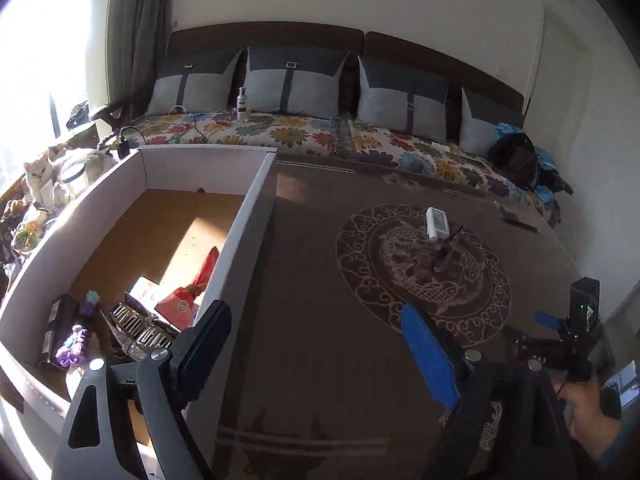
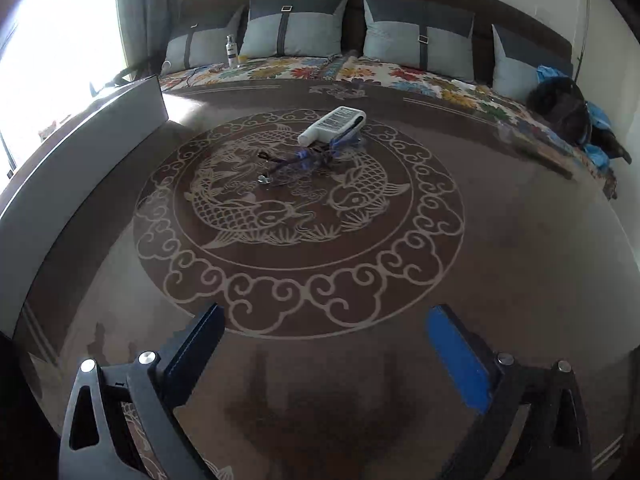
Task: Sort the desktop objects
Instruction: 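Bring both open tools back over the table, then lower the right tool onto the blue-framed glasses and close it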
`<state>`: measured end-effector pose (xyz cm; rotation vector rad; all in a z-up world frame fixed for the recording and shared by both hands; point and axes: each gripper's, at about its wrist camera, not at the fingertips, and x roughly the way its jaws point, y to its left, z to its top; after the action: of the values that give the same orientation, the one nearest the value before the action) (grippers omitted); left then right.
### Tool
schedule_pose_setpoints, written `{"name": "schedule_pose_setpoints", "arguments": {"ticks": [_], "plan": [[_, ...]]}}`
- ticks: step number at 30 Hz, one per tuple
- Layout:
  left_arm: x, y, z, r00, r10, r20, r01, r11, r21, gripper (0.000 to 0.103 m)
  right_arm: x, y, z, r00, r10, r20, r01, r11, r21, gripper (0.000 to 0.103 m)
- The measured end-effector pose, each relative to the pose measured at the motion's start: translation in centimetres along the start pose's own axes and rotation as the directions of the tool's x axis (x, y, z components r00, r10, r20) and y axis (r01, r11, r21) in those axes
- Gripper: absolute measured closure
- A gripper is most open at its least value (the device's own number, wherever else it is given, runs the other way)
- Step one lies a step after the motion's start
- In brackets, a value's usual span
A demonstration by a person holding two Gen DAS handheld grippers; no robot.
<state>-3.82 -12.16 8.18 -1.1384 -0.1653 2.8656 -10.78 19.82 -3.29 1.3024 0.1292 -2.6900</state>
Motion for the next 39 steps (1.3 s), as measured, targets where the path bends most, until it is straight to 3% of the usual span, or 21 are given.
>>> {"name": "schedule_pose_setpoints", "arguments": {"ticks": [4, 7, 11, 15, 20, 24, 26, 31, 34, 39], "plan": [[5.5, -7.5, -0.9, 0.995, -0.043, -0.093, 0.054, 0.991, 0.121, 0.016, -0.2, -4.3, -1.0, 0.998, -0.052, 0.019, 0.050, 0.995, 0.084, 0.002], [10.1, -10.5, -1.4, 0.988, -0.020, -0.151, 0.047, 0.984, 0.172, 0.016, 0.5, -5.3, -1.2, 0.999, -0.035, -0.012, 0.036, 0.993, 0.112, 0.002], [15.5, -11.3, -0.9, 0.979, 0.024, -0.202, 0.008, 0.988, 0.155, 0.016, 2.1, -5.4, -1.4, 0.998, -0.011, -0.061, 0.020, 0.991, 0.134, 0.002], [18.5, -10.6, -1.0, 0.974, 0.057, -0.221, -0.034, 0.993, 0.109, 0.016, 2.6, -4.8, -1.2, 0.998, -0.020, -0.055, 0.025, 0.995, 0.091, 0.002], [19.9, -8.0, -2.8, 0.964, 0.103, -0.245, -0.078, 0.991, 0.107, 0.014, 3.0, -3.6, -1.2, 0.999, -0.001, -0.055, 0.004, 0.998, 0.066, 0.001], [19.1, -6.2, -3.5, 0.975, 0.073, -0.212, -0.048, 0.991, 0.123, 0.012, 3.2, -2.2, -1.3, 0.998, -0.013, -0.061, 0.013, 1.000, 0.009, 0.000], [18.9, -5.8, -3.8, 0.976, 0.059, -0.208, -0.031, 0.990, 0.136, 0.005, 3.1, -1.9, -1.5, 0.998, -0.006, -0.056, 0.006, 1.000, 0.004, 0.000], [19.1, -6.0, -3.8, 0.975, 0.047, -0.217, -0.015, 0.989, 0.144, 0.000, 3.1, -1.9, -1.5, 0.999, -0.008, -0.051, 0.009, 1.000, 0.012, 0.000], [19.1, -6.1, -3.8, 0.976, 0.049, -0.213, -0.020, 0.990, 0.139, 0.000, 3.2, -1.6, -1.0, 0.994, -0.032, -0.104, 0.038, 0.997, 0.062, 0.000], [19.1, -6.1, -3.8, 0.976, 0.052, -0.212, -0.023, 0.990, 0.138, 0.000, 4.1, 1.5, 2.4, 0.993, 0.107, -0.046, -0.097, 0.978, 0.184, 0.000]]}}
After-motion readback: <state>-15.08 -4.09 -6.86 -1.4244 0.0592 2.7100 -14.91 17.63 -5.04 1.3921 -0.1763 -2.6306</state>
